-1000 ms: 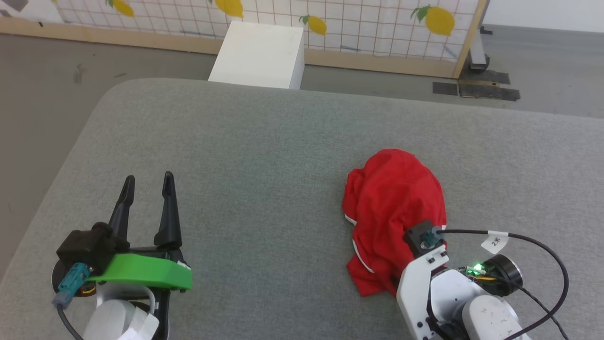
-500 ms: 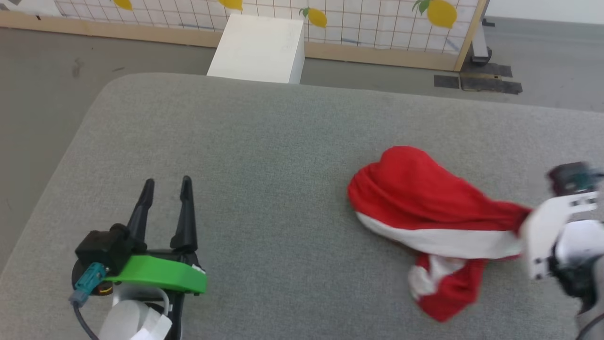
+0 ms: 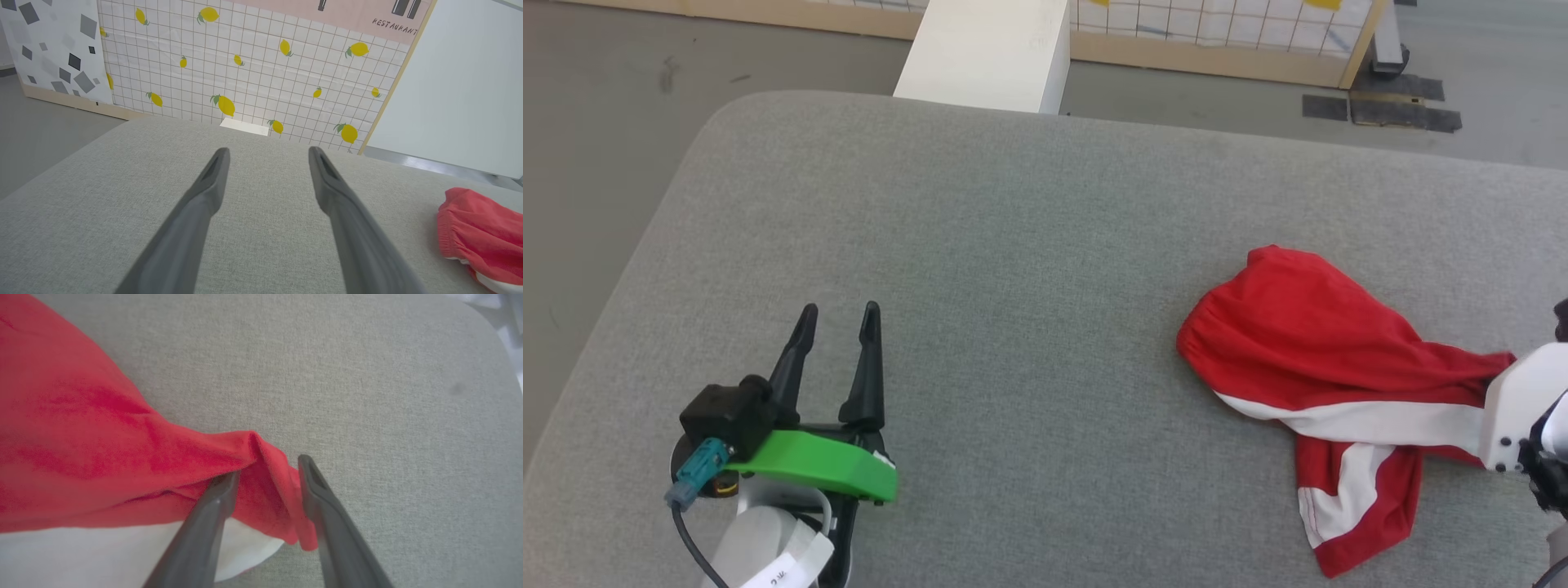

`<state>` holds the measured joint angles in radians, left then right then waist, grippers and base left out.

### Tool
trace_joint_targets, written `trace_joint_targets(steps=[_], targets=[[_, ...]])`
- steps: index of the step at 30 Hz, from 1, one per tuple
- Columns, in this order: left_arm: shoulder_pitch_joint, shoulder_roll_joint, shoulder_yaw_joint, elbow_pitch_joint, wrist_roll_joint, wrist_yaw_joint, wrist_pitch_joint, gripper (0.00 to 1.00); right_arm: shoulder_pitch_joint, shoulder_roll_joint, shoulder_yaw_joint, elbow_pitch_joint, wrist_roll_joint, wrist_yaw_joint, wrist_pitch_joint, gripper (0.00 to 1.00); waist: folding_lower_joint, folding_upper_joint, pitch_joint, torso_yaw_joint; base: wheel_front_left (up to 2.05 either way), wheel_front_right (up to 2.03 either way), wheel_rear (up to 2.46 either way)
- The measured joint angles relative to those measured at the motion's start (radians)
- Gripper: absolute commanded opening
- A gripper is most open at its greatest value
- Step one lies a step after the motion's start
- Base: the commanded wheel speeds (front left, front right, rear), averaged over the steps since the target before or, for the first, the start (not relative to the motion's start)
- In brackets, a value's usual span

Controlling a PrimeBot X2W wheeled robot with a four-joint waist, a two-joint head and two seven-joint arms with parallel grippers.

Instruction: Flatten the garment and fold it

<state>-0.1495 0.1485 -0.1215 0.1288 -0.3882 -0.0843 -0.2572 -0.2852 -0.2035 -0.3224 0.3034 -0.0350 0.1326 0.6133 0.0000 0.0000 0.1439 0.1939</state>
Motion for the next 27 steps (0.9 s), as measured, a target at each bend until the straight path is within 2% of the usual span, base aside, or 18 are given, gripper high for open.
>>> trace_joint_targets(steps=[5,10,14,19,22,27], targets=[[0.001,-0.006,-0.002,0.023,0.000,-0.003,0.000,1.00,0.005,0.064,-0.048,-0.095,0.088,0.000,-0.130,1.00,0.0000,0.0000,-0.033,-0.012,0.00,0.00,0.00],[0.006,-0.012,-0.004,0.029,0.000,-0.003,0.000,1.00,0.114,0.120,-0.045,-0.242,0.163,0.000,-0.268,1.00,0.0000,0.0000,-0.068,-0.044,0.00,0.00,0.00],[0.012,-0.018,-0.006,0.033,-0.009,-0.003,0.000,1.00,0.223,0.144,-0.032,-0.310,0.194,0.000,-0.337,1.00,0.0000,0.0000,-0.087,-0.079,0.00,0.00,0.00],[0.022,-0.033,-0.017,0.050,-0.030,-0.003,0.012,1.00,0.302,0.152,-0.017,-0.341,0.242,0.000,-0.361,1.00,0.0000,0.0000,-0.103,-0.129,0.00,0.00,0.00],[-0.001,-0.052,-0.039,0.081,-0.051,-0.003,0.063,1.00,0.313,0.152,-0.003,-0.344,0.252,0.000,-0.369,1.00,0.0000,0.0000,-0.106,-0.159,0.00,0.00,0.00],[-0.159,-0.074,-0.136,0.182,-0.094,-0.004,0.292,1.00,0.309,0.152,0.024,-0.356,0.260,0.000,-0.369,1.00,0.0000,0.0000,-0.095,-0.212,0.00,0.00,0.00]])
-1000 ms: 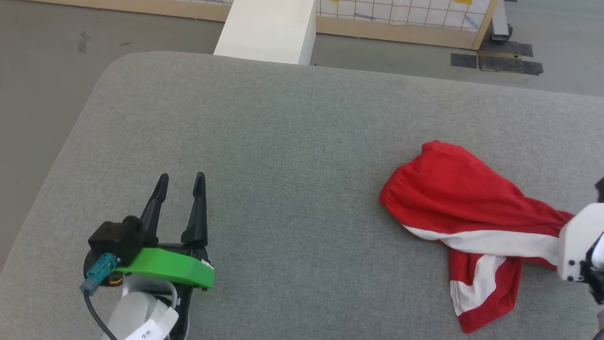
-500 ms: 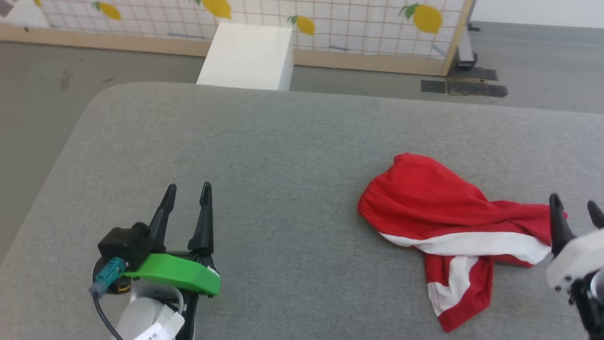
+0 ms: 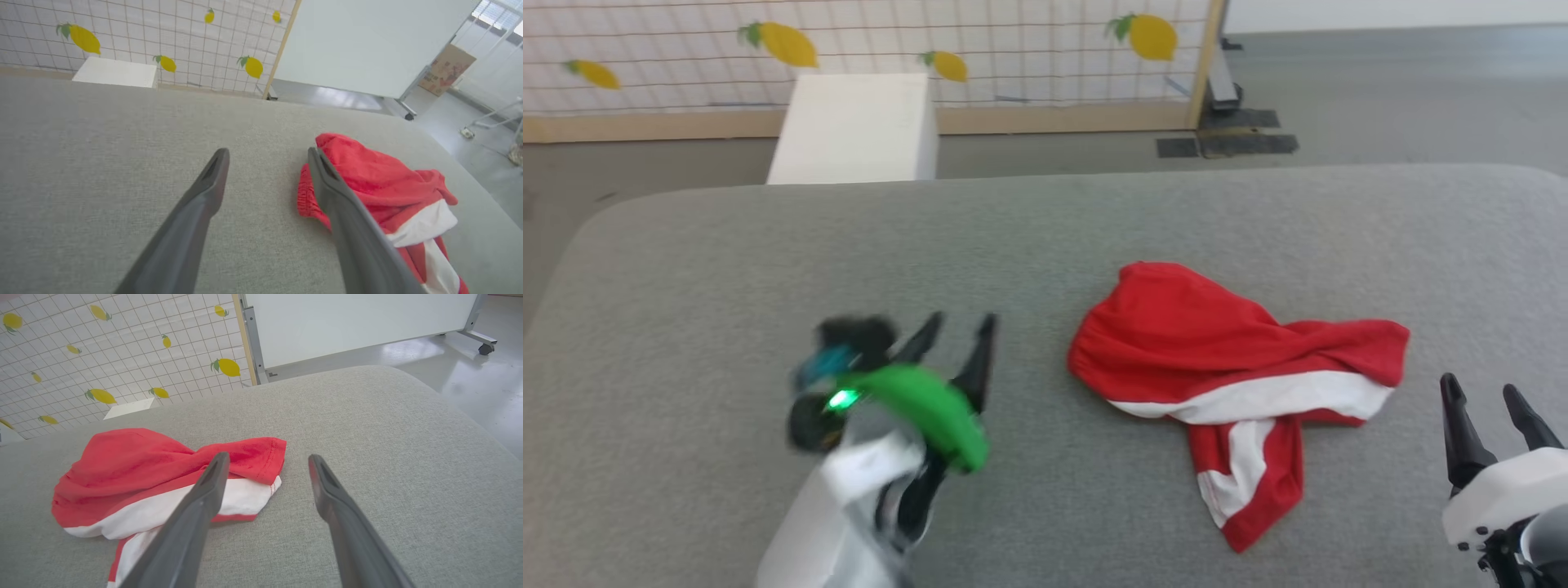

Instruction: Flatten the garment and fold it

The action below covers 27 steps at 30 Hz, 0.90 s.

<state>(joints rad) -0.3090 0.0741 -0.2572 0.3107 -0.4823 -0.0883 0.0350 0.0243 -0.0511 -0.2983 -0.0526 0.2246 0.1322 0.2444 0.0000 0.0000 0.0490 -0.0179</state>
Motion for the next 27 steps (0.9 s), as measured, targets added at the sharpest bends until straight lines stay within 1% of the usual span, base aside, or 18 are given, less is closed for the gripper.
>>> trace_joint_targets(steps=[1,3,6,7,10,12,15,17,20,21,23,27], targets=[[-0.032,-0.004,-0.018,0.020,-0.005,0.000,0.047,1.00,-0.003,0.000,0.004,-0.001,-0.001,0.000,0.000,1.00,0.0000,0.0000,0.004,-0.009,0.00,0.00,0.00],[-0.104,-0.009,-0.079,0.083,-0.007,0.003,0.205,1.00,-0.010,0.000,0.014,-0.001,-0.001,0.000,0.000,1.00,0.0000,0.0000,0.015,-0.031,0.00,0.00,0.00],[-0.184,-0.016,-0.152,0.156,0.006,0.021,0.401,1.00,-0.023,0.000,0.024,0.001,0.001,0.000,0.000,1.00,0.0000,0.0000,0.034,-0.061,0.00,0.00,0.00],[-0.210,-0.016,-0.170,0.175,0.016,0.029,0.455,1.00,-0.027,0.000,0.029,0.001,0.001,0.000,-0.003,1.00,-0.0001,0.0000,0.042,-0.071,0.00,0.00,0.00],[-0.279,-0.015,-0.205,0.220,0.037,0.053,0.565,1.00,-0.033,0.000,0.038,0.008,0.007,0.000,-0.011,1.00,0.0000,0.0000,0.067,-0.098,0.00,0.00,0.00],[-0.314,-0.011,-0.216,0.247,0.056,0.070,0.618,1.00,-0.038,0.000,0.040,0.014,0.014,0.000,-0.020,1.00,0.0000,0.0000,0.085,-0.115,0.00,0.00,0.00],[-0.347,0.003,-0.234,0.279,0.091,0.094,0.655,1.00,-0.046,0.000,0.047,0.022,0.017,0.000,-0.032,1.00,0.0000,0.0000,0.113,-0.139,0.00,0.00,0.00],[-0.356,0.010,-0.232,0.292,0.095,0.110,0.649,1.00,-0.046,0.000,0.050,0.028,0.019,0.000,-0.040,1.00,0.0000,0.0000,0.133,-0.155,0.00,0.00,0.00],[-0.363,0.012,-0.238,0.308,0.095,0.113,0.648,1.00,-0.046,0.000,0.052,0.035,0.019,0.000,-0.044,1.00,0.0000,0.0000,0.159,-0.171,0.00,0.00,0.00],[-0.364,0.011,-0.237,0.311,0.093,0.111,0.641,0.98,-0.047,0.000,0.053,0.037,0.019,0.000,-0.048,1.00,0.0000,0.0000,0.167,-0.175,0.00,0.00,0.00],[-0.370,0.010,-0.239,0.311,0.091,0.099,0.634,0.00,-0.050,0.000,0.053,0.040,0.018,0.000,-0.051,1.00,0.0000,0.0000,0.180,-0.180,0.00,0.00,0.00],[-0.374,-0.005,-0.230,0.311,0.055,0.081,0.593,0.00,-0.060,0.000,0.051,0.047,0.013,0.000,-0.051,1.00,0.0000,0.0000,0.191,-0.171,0.00,0.00,0.00]])
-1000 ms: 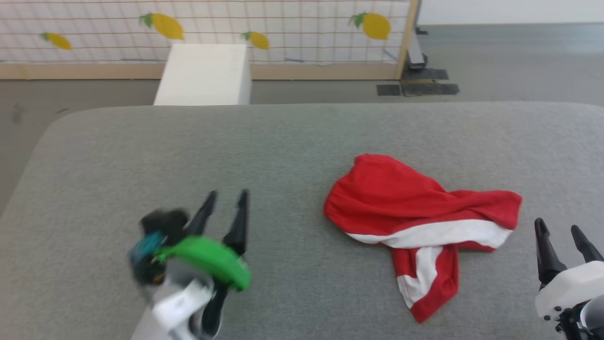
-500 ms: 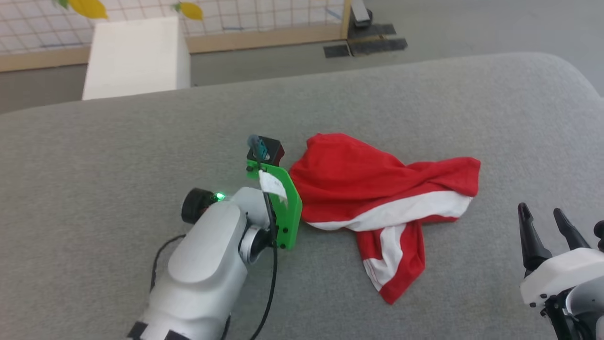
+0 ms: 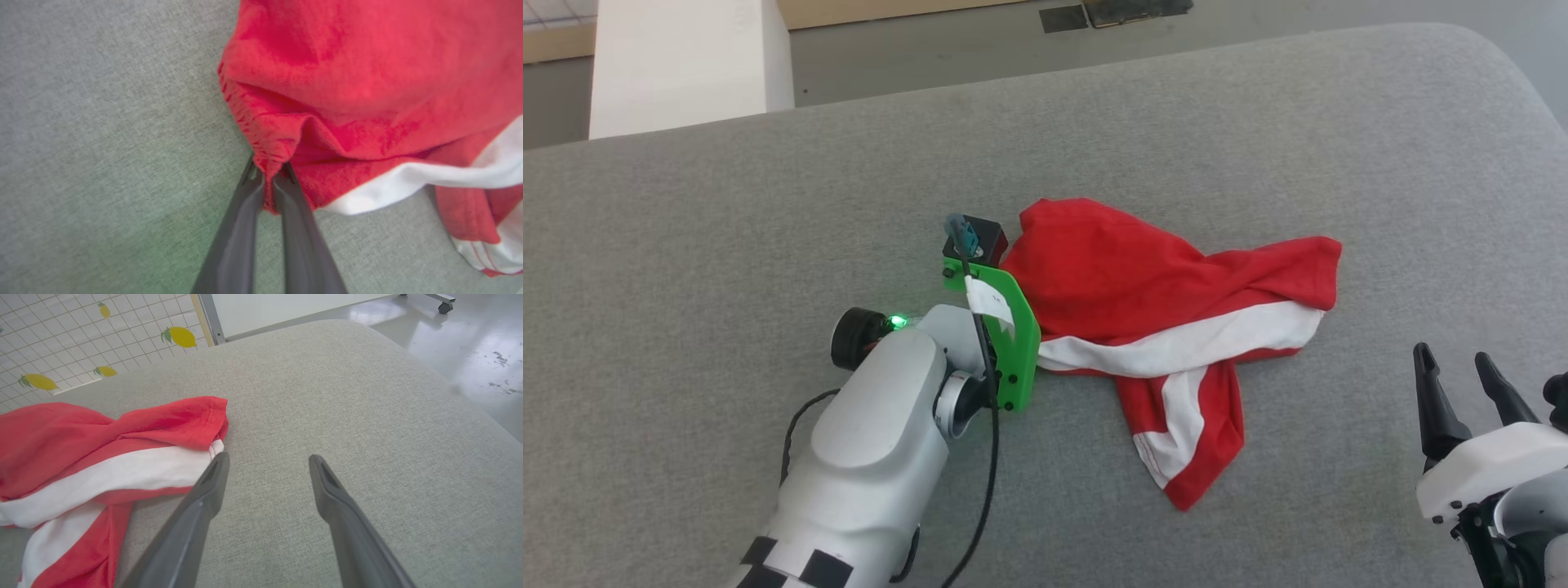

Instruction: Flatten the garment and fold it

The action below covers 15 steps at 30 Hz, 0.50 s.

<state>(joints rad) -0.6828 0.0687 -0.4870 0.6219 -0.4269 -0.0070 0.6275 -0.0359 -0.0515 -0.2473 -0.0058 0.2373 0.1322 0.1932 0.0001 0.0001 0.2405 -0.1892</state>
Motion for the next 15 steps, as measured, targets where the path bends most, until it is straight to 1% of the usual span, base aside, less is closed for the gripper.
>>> trace_joint_targets(steps=[3,5,10,13,15], targets=[[0.000,-0.008,0.028,-0.005,-0.038,0.001,-0.046,0.00,-0.004,0.001,0.001,0.003,-0.009,0.000,0.001,1.00,0.0000,0.0000,-0.004,0.017,0.00,0.00,0.00],[-0.002,-0.008,0.054,-0.019,-0.060,0.011,-0.084,0.00,-0.004,0.000,0.000,0.004,-0.016,0.000,0.004,1.00,0.0000,0.0000,-0.012,0.030,0.00,0.00,0.00],[-0.010,-0.010,0.126,-0.093,-0.112,0.047,-0.191,0.00,-0.002,0.000,-0.003,0.006,-0.031,0.000,0.020,1.00,0.0000,-0.0001,-0.046,0.075,0.00,0.00,0.00],[0.007,-0.002,0.165,-0.148,-0.122,0.073,-0.236,0.00,0.003,0.000,-0.005,0.006,-0.036,0.000,0.027,1.00,0.0000,0.0000,-0.065,0.107,0.00,0.00,0.00],[0.044,0.012,0.186,-0.182,-0.125,0.093,-0.244,0.00,0.009,0.001,-0.003,0.005,-0.037,0.000,0.030,1.00,0.0000,0.0000,-0.076,0.129,0.00,0.00,0.00]])
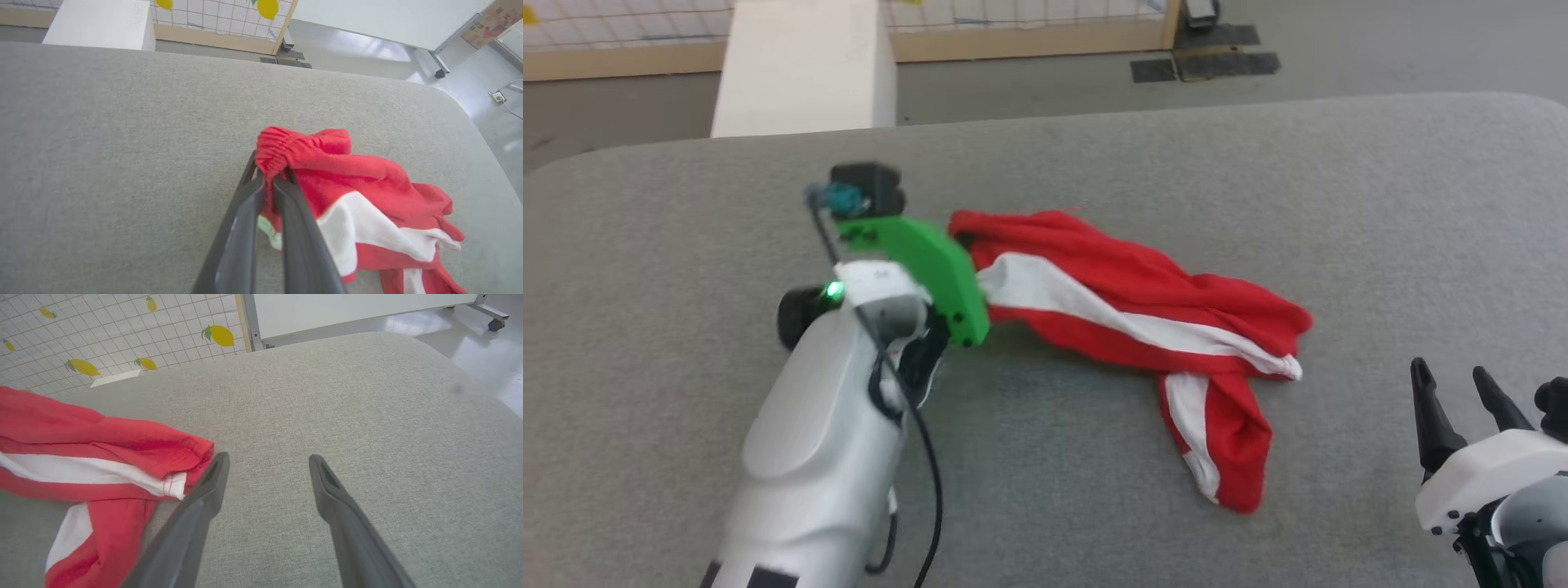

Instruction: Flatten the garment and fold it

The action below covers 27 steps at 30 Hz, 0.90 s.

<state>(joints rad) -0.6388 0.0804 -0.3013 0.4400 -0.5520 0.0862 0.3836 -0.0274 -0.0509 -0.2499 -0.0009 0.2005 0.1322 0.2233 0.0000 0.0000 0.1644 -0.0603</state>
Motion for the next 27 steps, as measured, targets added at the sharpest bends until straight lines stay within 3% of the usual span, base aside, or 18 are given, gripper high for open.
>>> trace_joint_targets(steps=[6,11,12,13,17,20,27], targets=[[0.259,0.057,0.014,-0.044,-0.032,0.056,0.049,0.00,0.012,0.000,0.009,0.001,0.001,0.000,0.009,1.00,0.0000,0.0000,-0.029,0.070,0.00,0.00,0.00],[0.380,0.056,0.013,-0.064,-0.065,0.065,0.078,0.00,0.012,0.000,0.017,0.005,0.001,0.000,0.021,1.00,0.0000,0.0000,-0.047,0.114,0.00,0.00,0.00],[0.386,0.051,0.017,-0.072,-0.076,0.064,0.077,0.46,0.013,0.000,0.018,0.006,0.001,0.000,0.024,1.00,0.0000,0.0000,-0.050,0.122,0.00,0.00,0.00],[0.393,0.047,0.021,-0.082,-0.089,0.061,0.071,1.00,0.013,0.000,0.019,0.006,0.001,0.000,0.025,1.00,0.0000,0.0000,-0.054,0.129,0.00,0.00,0.00],[0.404,0.038,0.064,-0.143,-0.137,0.033,0.019,1.00,0.013,0.000,0.026,0.006,-0.004,0.000,0.040,1.00,0.0000,0.0000,-0.066,0.144,0.00,0.00,0.00],[0.412,0.039,0.131,-0.230,-0.174,0.001,-0.092,1.00,0.013,0.000,0.042,0.004,-0.012,0.000,0.054,1.00,0.0000,0.0000,-0.074,0.146,0.00,0.00,0.00],[0.499,0.106,0.158,-0.314,-0.036,-0.066,-0.436,1.00,-0.036,-0.004,0.109,0.008,-0.070,0.000,0.145,1.00,0.0000,0.0000,-0.050,0.141,0.00,0.00,0.00]])
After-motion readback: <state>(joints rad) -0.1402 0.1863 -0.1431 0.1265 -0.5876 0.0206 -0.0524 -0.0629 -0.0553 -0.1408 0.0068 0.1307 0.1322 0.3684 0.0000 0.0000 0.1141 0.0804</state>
